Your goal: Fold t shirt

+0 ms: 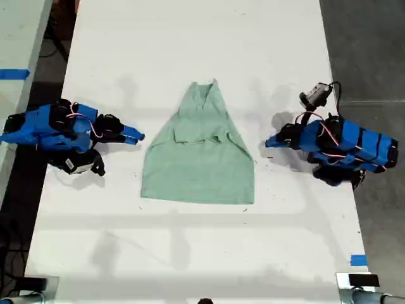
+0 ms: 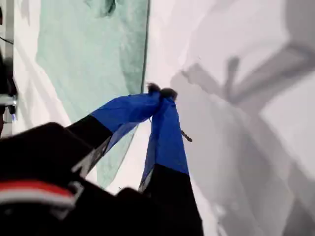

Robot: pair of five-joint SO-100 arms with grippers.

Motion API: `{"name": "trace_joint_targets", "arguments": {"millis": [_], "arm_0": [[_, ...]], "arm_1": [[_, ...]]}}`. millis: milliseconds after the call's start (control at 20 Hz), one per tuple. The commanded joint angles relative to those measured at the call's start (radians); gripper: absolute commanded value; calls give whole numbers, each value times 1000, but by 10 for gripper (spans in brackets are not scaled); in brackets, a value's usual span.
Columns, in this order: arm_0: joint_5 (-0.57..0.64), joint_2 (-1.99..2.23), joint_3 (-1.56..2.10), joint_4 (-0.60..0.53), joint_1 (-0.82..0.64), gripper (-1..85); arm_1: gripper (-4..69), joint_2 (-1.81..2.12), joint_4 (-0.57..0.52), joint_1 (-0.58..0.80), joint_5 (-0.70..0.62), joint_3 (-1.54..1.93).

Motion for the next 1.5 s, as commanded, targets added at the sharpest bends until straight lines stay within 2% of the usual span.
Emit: {"name": "trace_joint_targets", "arguments": {"millis": [0, 200, 400, 550, 600, 650, 800, 1000, 1100, 1200, 1250, 1300, 1350, 1450], "arm_0": [[-18, 6, 8, -23, -5, 113], [-18, 6, 8, -23, -5, 113], [-18, 6, 8, -23, -5, 113], [-18, 6, 8, -23, -5, 113], [-18, 6, 8, -23, -5, 113], [-18, 6, 8, -23, -5, 113], [-18, 6, 8, -23, -5, 113], [-18, 6, 8, -23, -5, 113], [-18, 6, 8, -23, -5, 113], [-18, 6, 8, -23, -5, 113], [-18, 6, 8, -23, -5, 113], [-18, 6, 8, -23, -5, 113], [-18, 6, 8, -23, -5, 113], [-18, 6, 8, -23, -5, 113]], "arm_1": [[-5, 5, 0, -2, 15, 54], [-6, 5, -3, -32, -34, 9], [-6, -140, 57, -106, 35, -183], [-5, -607, -15, -207, 60, -448], [21, -753, -49, -242, 64, -526], [107, -881, -89, -278, 57, -588], [190, -1166, -206, -336, 77, -675], [206, -1381, -353, -376, 103, -693], [206, -1445, -400, -388, 118, -689], [203, -1485, -497, -391, 117, -643], [157, -1506, -520, -393, 118, -629], [46, -1516, -515, -394, 127, -627], [12, -1509, -499, -396, 138, -629], [12, -1474, -377, -391, 156, -680]]}}
